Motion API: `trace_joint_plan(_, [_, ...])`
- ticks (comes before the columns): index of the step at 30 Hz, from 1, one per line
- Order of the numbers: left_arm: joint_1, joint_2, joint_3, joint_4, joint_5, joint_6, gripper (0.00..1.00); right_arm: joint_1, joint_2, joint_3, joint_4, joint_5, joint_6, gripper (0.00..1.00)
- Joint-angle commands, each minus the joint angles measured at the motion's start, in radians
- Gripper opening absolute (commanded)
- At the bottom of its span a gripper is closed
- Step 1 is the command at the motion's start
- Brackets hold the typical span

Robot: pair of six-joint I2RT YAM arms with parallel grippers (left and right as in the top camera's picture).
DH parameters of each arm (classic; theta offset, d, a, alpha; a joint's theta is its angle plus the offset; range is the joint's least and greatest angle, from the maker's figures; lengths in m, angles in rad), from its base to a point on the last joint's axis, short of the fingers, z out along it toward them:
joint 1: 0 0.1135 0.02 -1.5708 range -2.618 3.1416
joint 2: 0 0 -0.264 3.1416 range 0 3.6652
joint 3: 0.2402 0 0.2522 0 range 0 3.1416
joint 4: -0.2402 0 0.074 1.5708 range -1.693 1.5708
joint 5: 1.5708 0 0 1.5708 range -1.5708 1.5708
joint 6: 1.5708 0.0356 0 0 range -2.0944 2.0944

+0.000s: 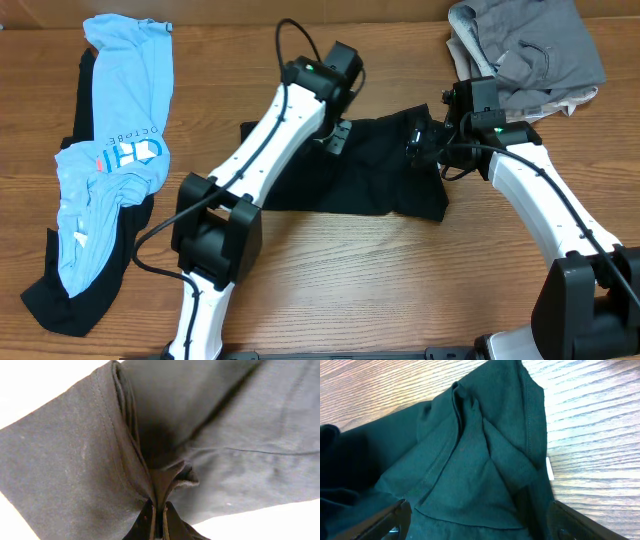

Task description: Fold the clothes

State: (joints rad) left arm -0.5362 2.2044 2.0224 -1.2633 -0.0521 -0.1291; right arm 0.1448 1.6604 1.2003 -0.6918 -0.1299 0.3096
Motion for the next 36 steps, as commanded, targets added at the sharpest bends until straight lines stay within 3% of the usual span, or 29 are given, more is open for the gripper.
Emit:
trace_joint_plan(1, [-0.014, 0.010, 0.003, 0.004, 0.019, -0.006, 0.04, 0.000, 0.003, -0.005, 0.002, 0.006, -0.003, 0.90])
trace_joint_plan(4, [-0.017, 0.030, -0.002, 0.002, 0.023, -0.006, 0.13, 0.000, 0.003, -0.005, 0.002, 0.006, -0.003, 0.90])
trace_joint_plan(6, [-0.020, 0.046, -0.002, -0.003, 0.027, -0.006, 0.41, 0.000, 0.003, -0.005, 0.002, 0.006, -0.003, 0.90])
trace_joint_plan(8, [-0.022, 0.060, -0.002, -0.014, 0.026, -0.004, 0.78, 0.000, 0.003, -0.005, 0.002, 0.006, -0.003, 0.90])
trace_joint_plan(10, [-0.022, 0.065, -0.002, -0.024, 0.024, 0.021, 1.00, 0.000, 0.003, -0.005, 0.002, 0.006, -0.003, 0.90])
trace_joint_plan(17, [0.000, 0.056, -0.002, -0.072, -0.175, -0.003, 1.00, 0.000, 0.003, -0.005, 0.001, 0.006, -0.003, 0.90])
trace_joint_plan(27, [0.168, 0.056, -0.019, -0.163, -0.166, -0.036, 0.99, 0.000, 0.003, -0.005, 0.002, 0.011, -0.003, 0.89])
trace_joint_plan(29, [0.198, 0.056, -0.041, -0.152, -0.158, -0.036, 0.98, 0.000, 0.003, -0.005, 0.002, 0.023, -0.003, 0.90])
trace_joint_plan(31, [0.219, 0.056, -0.072, -0.132, -0.156, -0.036, 0.98, 0.000, 0.008, -0.005, 0.005, 0.025, -0.003, 1.00])
trace_joint_plan(36, [0.235, 0.056, -0.181, -0.024, -0.091, -0.011, 0.97, -0.001, 0.047, -0.005, 0.008, 0.024, -0.003, 1.00])
